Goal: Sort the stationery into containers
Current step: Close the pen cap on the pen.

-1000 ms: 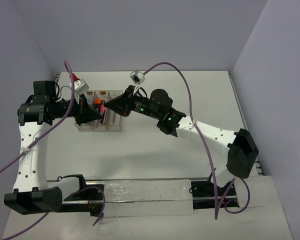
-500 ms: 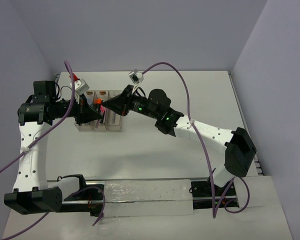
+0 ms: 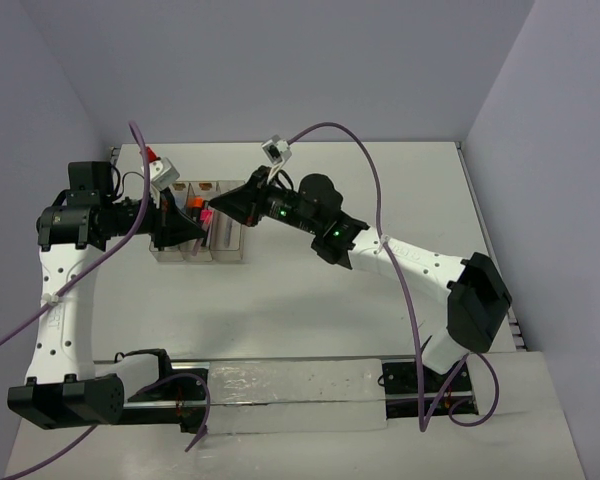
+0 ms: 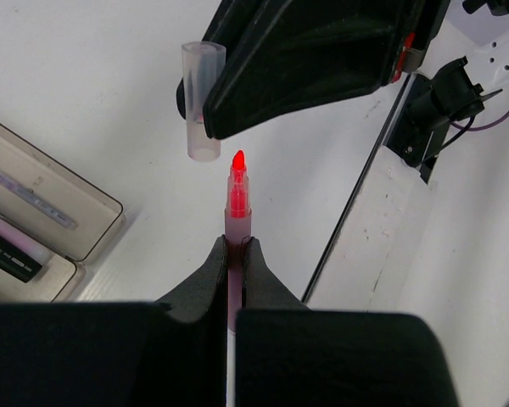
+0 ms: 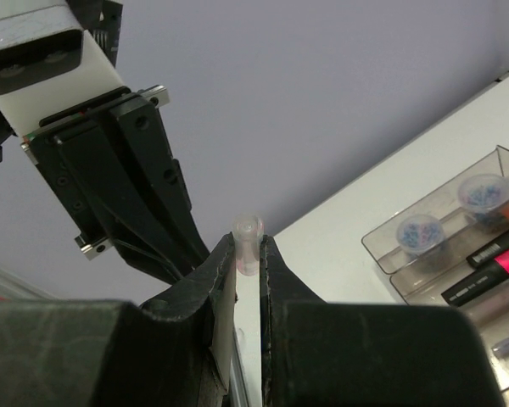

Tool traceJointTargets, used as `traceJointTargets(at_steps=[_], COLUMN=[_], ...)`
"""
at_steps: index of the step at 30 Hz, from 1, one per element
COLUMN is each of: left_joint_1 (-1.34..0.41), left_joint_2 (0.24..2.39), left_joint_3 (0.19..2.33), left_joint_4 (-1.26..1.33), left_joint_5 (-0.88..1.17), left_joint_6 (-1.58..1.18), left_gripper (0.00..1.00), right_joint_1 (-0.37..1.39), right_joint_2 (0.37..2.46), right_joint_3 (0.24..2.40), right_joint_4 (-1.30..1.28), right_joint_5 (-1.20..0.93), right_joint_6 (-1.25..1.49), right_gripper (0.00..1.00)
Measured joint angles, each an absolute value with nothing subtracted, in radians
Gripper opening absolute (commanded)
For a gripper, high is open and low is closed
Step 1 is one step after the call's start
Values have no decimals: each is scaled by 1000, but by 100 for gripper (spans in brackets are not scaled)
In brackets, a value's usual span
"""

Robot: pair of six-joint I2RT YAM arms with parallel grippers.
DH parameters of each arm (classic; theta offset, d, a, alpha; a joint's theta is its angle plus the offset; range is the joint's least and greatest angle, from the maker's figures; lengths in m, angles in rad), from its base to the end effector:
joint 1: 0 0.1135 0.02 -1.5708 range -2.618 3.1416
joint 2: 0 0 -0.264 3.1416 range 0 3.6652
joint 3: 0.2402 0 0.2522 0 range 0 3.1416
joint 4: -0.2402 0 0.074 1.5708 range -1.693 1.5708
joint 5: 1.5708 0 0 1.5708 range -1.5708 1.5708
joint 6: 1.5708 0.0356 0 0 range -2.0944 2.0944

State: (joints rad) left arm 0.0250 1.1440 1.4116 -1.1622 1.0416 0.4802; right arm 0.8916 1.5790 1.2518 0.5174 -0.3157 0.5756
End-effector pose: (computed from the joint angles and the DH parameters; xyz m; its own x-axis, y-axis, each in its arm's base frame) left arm 0.1894 -0.0260 0.4047 -0.4479 0.2221 -0.8661 0.8280 0.4686 -0.3080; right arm 0.2297 0.3021 0.3760 -0.4072 0.3193 -0.8557 -0.8457 0.2218 0.4853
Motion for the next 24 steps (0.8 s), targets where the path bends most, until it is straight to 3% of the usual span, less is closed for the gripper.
traceJointTargets(at_steps=[24], left_joint_1=[25], left_joint_2=[1144], left_joint_3=[1386], left_joint_4=[-1140], left_joint_5=[1025], left_joint_6=[459], left_gripper=[0], right_joint_1=[884], right_joint_2=[1547], right_joint_3=[1252], right_joint_4=[488], right_joint_5=[-337], right_joint_6=[591], right_gripper=[0])
